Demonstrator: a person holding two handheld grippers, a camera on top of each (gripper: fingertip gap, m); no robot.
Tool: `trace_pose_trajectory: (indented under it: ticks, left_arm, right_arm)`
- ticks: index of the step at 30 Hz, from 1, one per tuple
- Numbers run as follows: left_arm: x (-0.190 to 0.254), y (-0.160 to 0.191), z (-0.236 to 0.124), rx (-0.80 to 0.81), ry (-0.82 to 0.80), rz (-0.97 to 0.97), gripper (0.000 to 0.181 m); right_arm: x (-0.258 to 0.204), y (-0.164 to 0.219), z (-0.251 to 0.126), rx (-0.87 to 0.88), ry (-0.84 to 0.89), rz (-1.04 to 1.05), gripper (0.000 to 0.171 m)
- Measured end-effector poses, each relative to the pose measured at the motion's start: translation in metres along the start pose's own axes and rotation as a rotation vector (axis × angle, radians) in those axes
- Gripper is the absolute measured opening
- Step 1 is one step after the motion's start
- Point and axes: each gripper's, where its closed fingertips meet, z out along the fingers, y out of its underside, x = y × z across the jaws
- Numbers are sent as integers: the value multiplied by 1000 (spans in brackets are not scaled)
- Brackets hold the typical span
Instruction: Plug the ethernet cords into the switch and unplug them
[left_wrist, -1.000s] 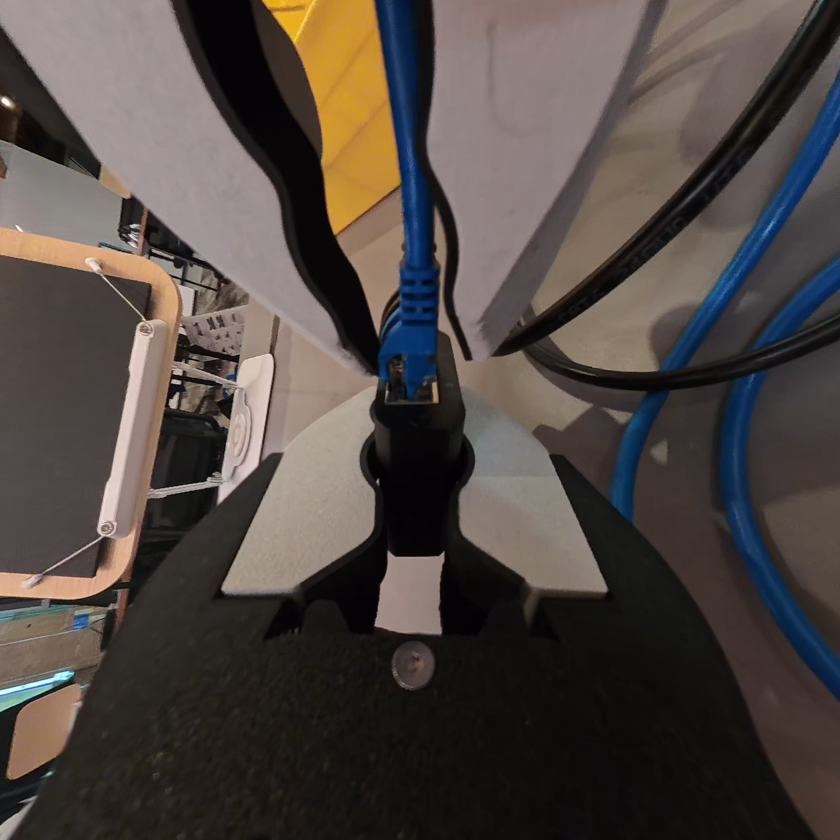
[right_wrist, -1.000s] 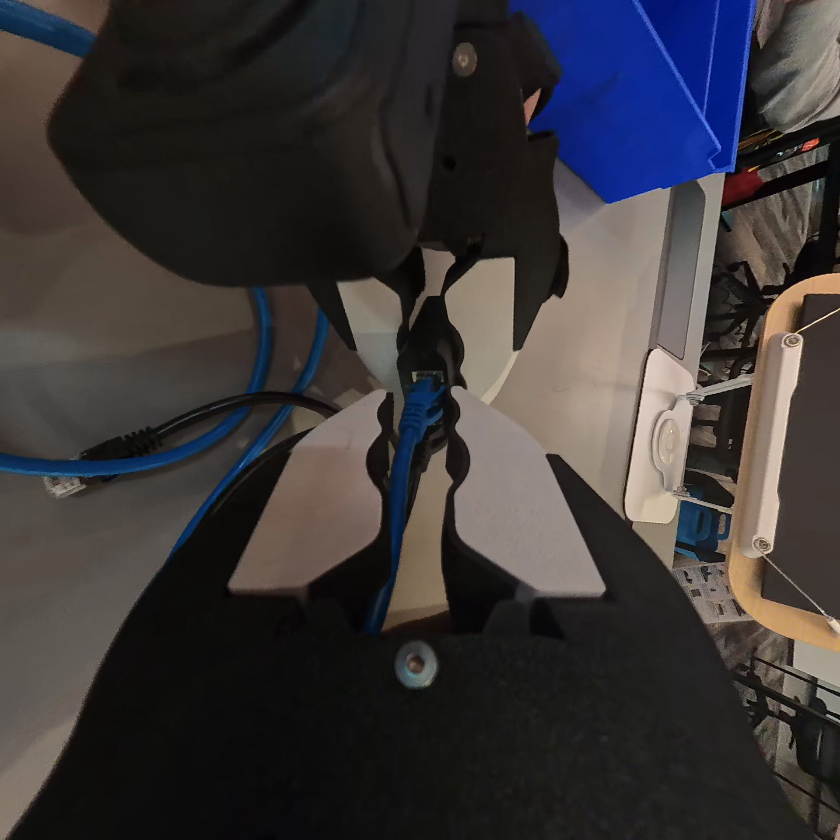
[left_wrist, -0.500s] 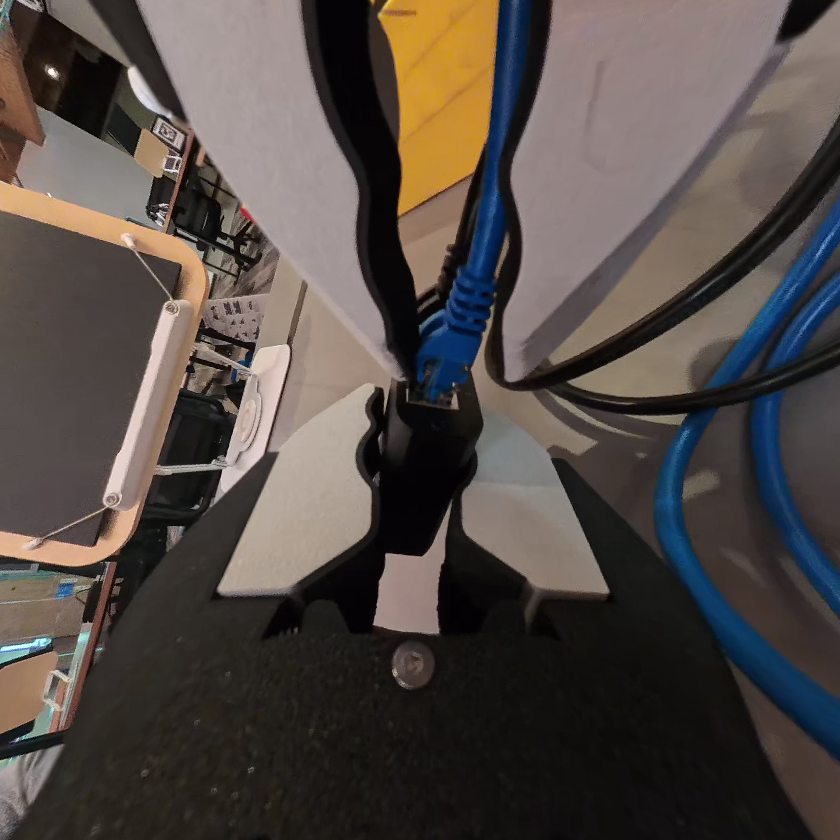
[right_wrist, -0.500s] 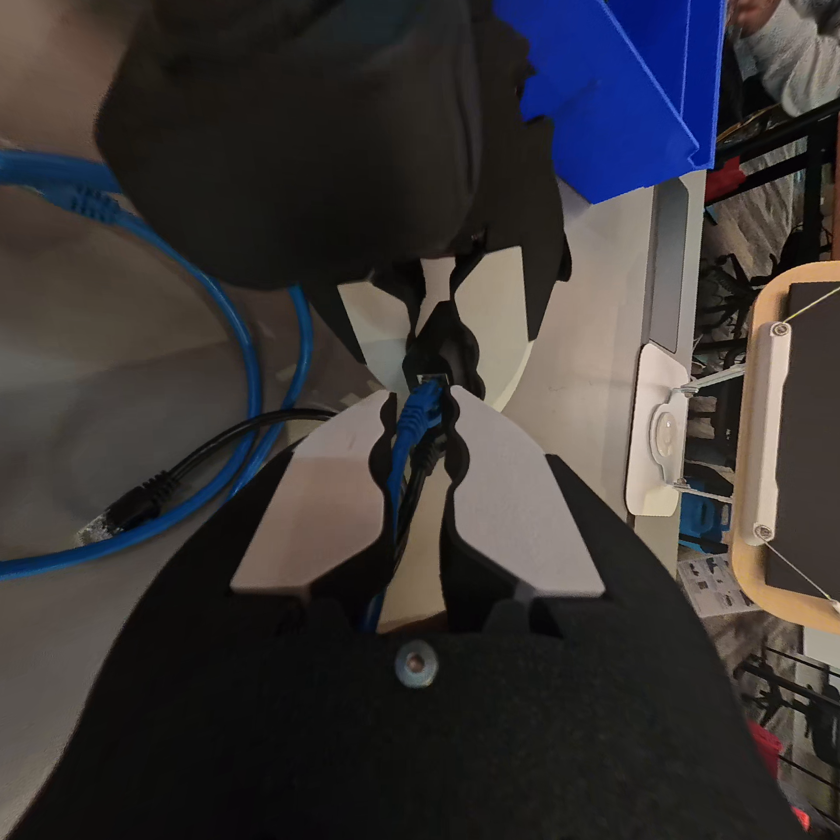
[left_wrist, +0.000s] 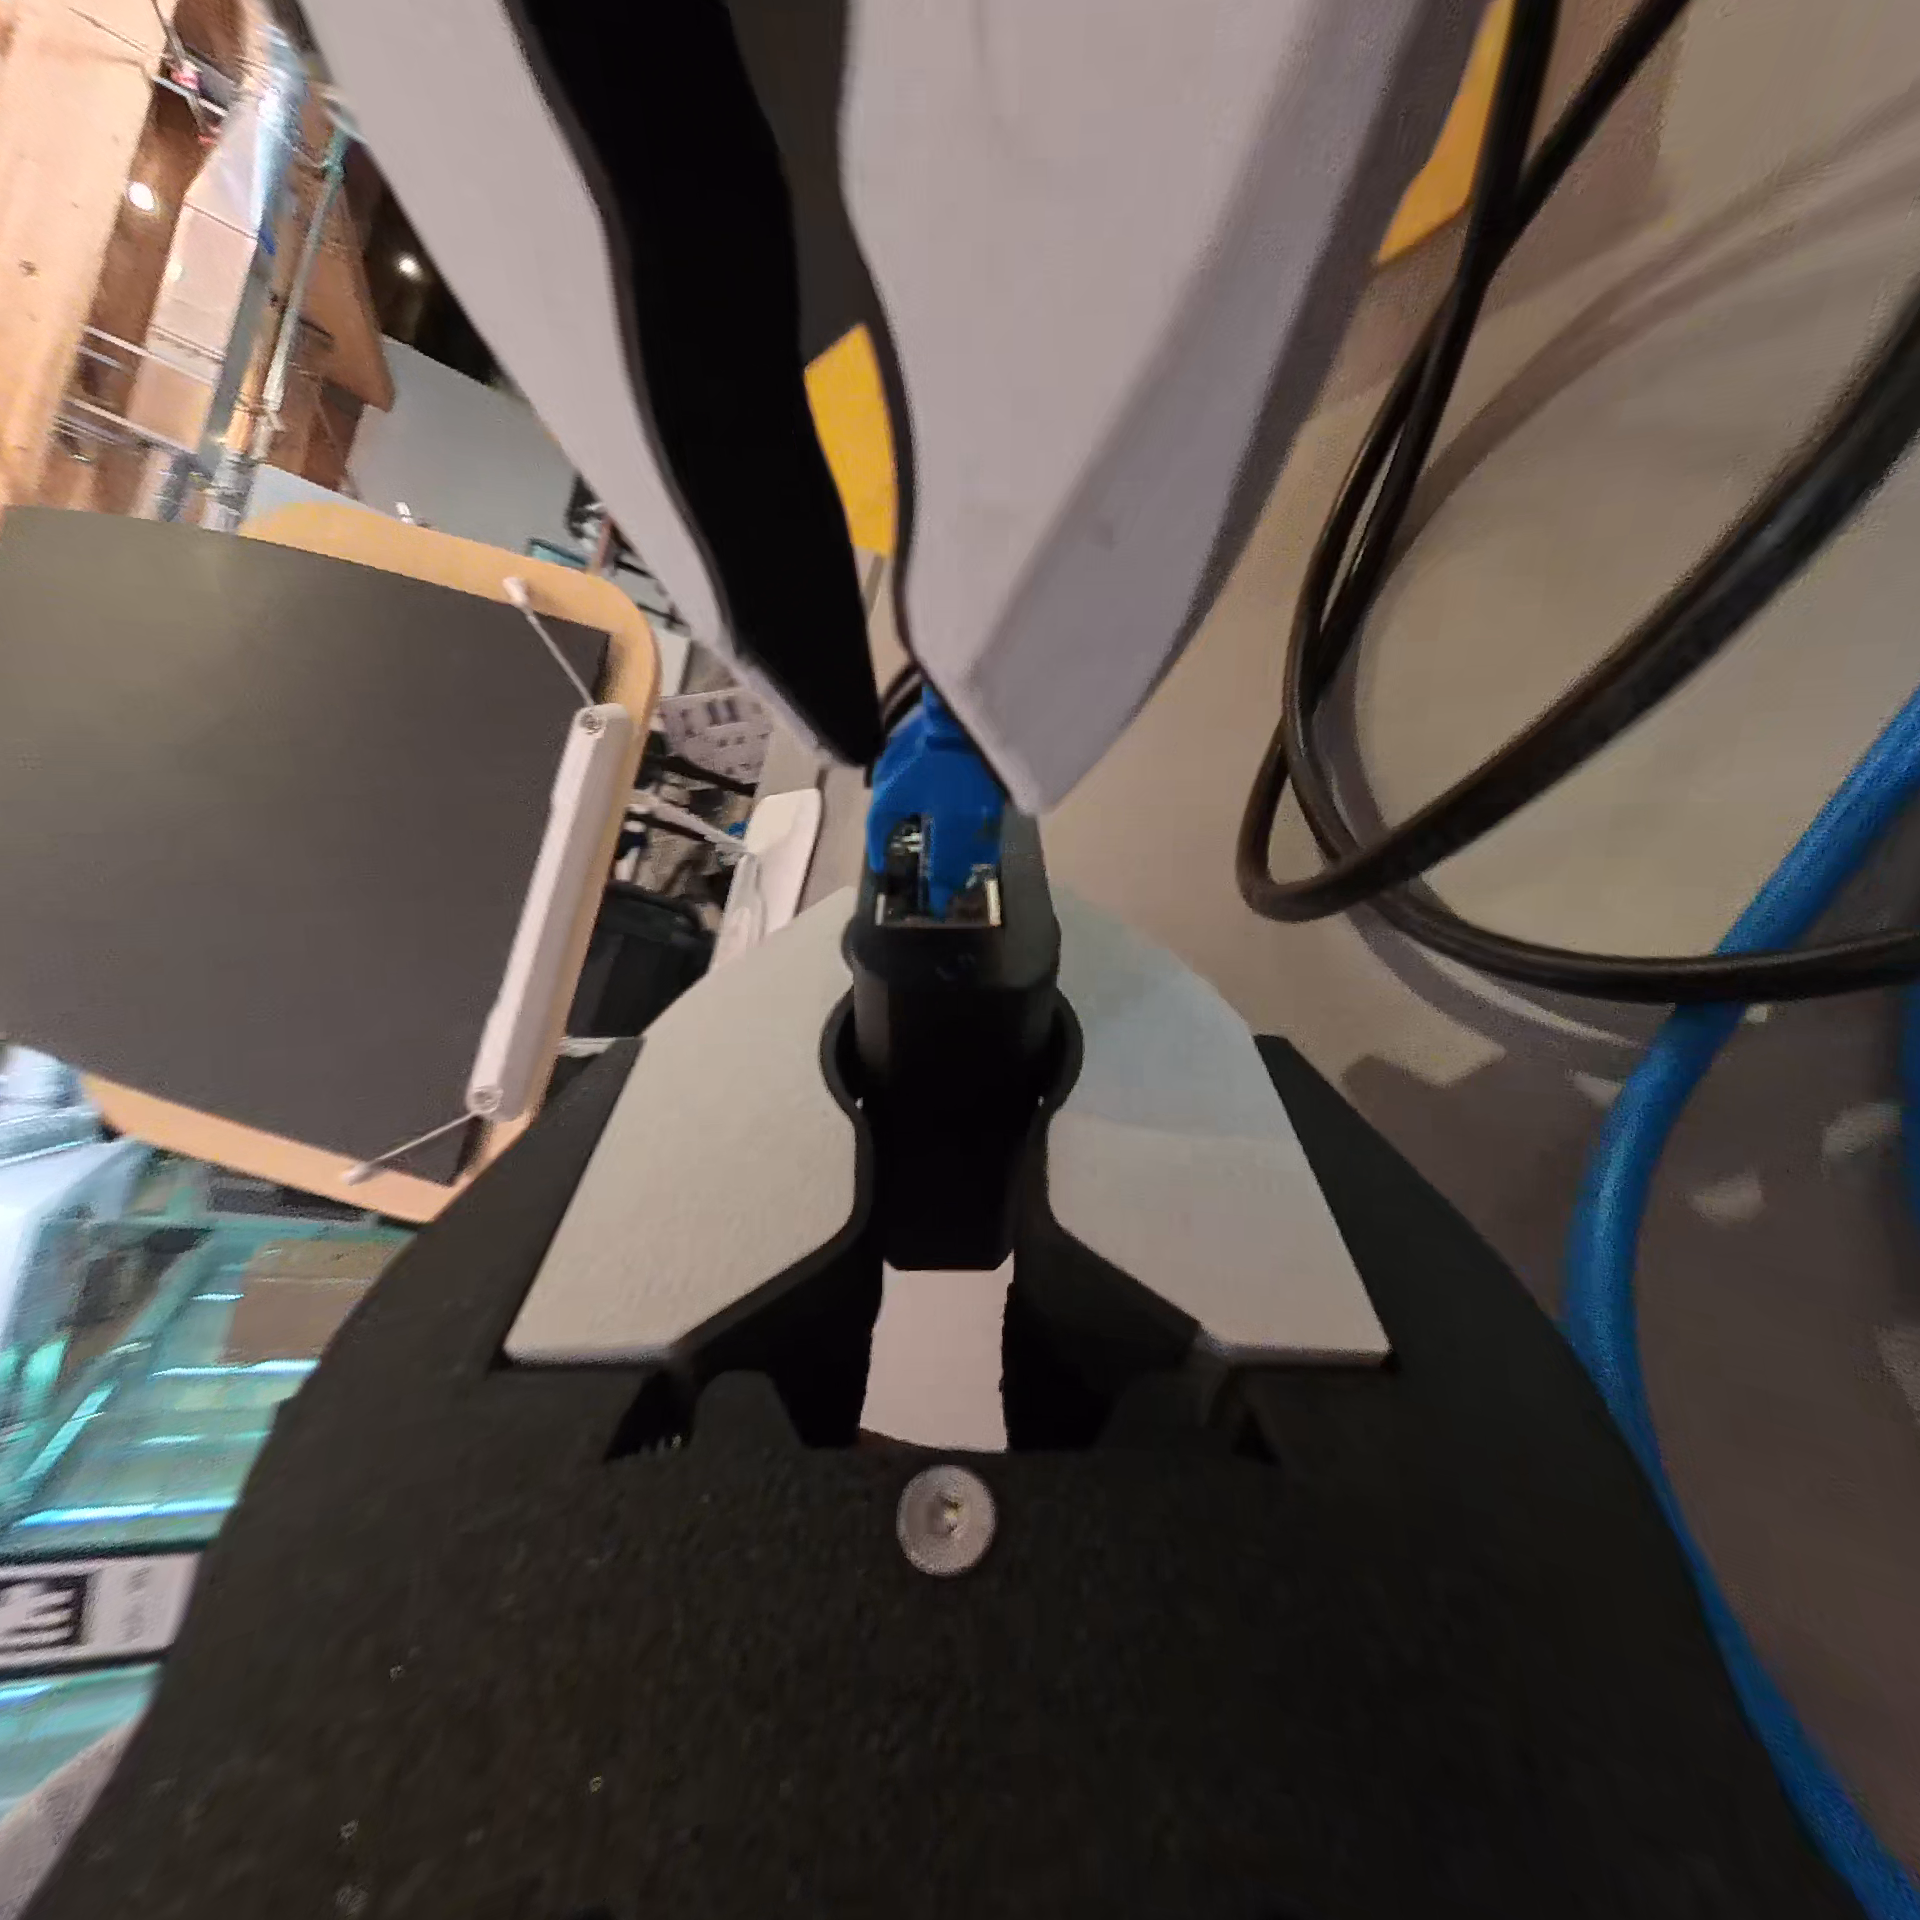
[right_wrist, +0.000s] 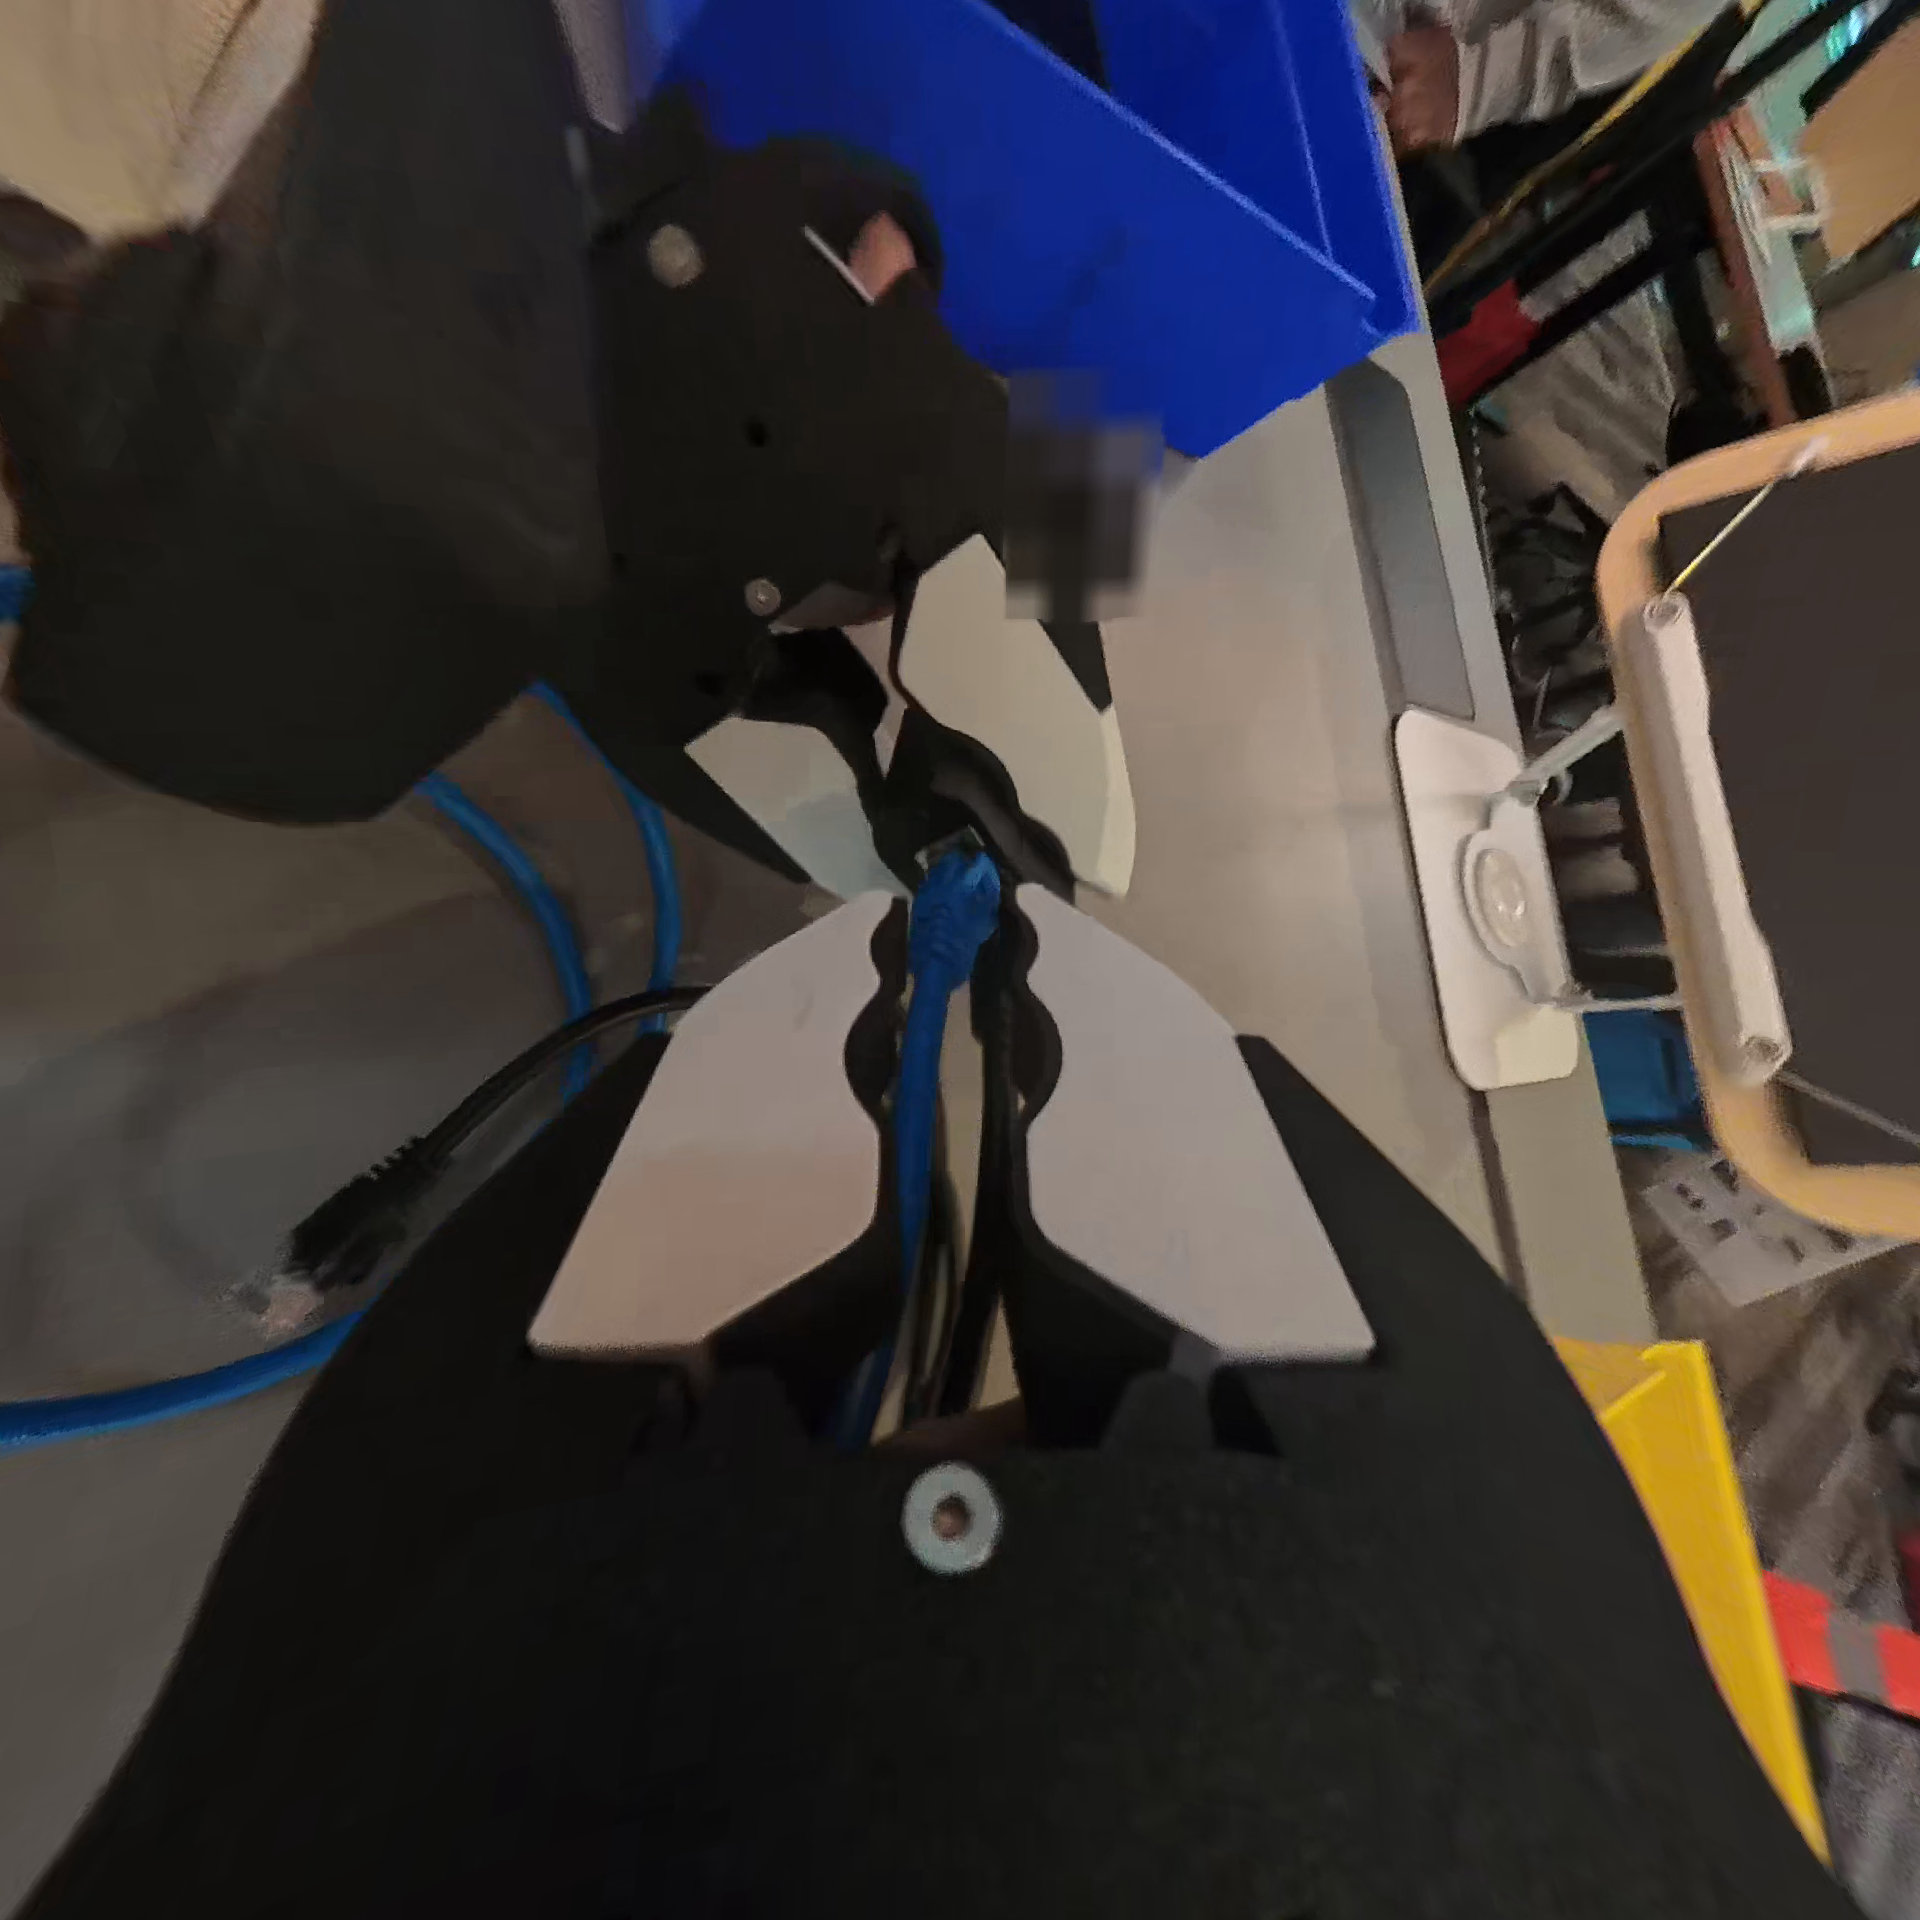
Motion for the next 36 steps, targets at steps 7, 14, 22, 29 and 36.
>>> trace_pose_trajectory:
  ticks: [7,14,22,29,36]
  left_arm:
    - [-3,2,1,-38,-69,75,26]
    - [-5,5,2,-67,-94,93,26]
    - [-2,7,4,-84,-73,79,26]
    - [1,7,4,-89,-57,78,26]
    - [2,8,4,-94,-50,70,25]
  right_arm:
    - [-4,8,-3,7,-14,351,14]
    - [-5,3,-2,86,-96,655,17]
    - [-4,7,-5,9,-25,649,21]
    - [-7,9,-7,-45,-27,622,15]
    - [-8,8,-5,-55,-44,613,13]
